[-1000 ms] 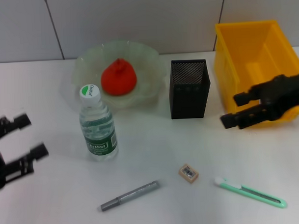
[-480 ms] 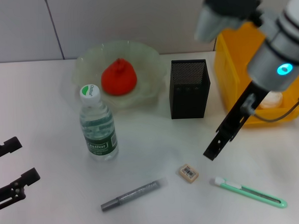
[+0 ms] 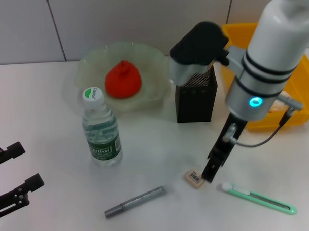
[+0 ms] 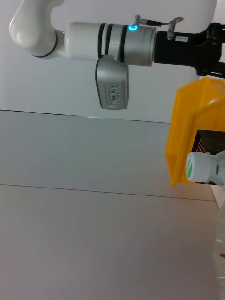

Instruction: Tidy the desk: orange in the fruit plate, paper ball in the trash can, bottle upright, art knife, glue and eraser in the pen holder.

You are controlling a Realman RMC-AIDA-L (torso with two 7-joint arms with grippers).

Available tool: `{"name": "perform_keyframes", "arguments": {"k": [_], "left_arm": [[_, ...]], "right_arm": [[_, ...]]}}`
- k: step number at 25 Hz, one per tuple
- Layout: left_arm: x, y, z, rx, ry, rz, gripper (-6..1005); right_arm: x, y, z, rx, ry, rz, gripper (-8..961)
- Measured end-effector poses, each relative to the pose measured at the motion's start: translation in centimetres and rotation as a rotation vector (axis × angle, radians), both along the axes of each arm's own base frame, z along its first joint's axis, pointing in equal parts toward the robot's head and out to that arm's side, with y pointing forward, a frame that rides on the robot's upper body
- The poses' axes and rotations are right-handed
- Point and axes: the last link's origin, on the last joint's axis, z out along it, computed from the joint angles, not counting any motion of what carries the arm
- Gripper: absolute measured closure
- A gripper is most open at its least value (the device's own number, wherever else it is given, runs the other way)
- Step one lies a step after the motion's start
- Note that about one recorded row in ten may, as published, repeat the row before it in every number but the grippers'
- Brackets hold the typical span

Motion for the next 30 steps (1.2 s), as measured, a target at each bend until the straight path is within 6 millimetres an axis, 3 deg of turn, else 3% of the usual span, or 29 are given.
{"name": "perform_keyframes", "arguments": {"k": [12, 30], "left_arm": [[0.0, 0.3, -0.9, -0.029, 0.026, 0.003, 191], [0.0, 0.3, -1.0, -0.032, 0.033, -0.002, 191]], "right_arm": [[0.5, -0.2, -3.0, 0.009, 0.026, 0.009, 118], [1.0, -0.4, -4.5, 0.010, 0.015, 0.026, 120]]}}
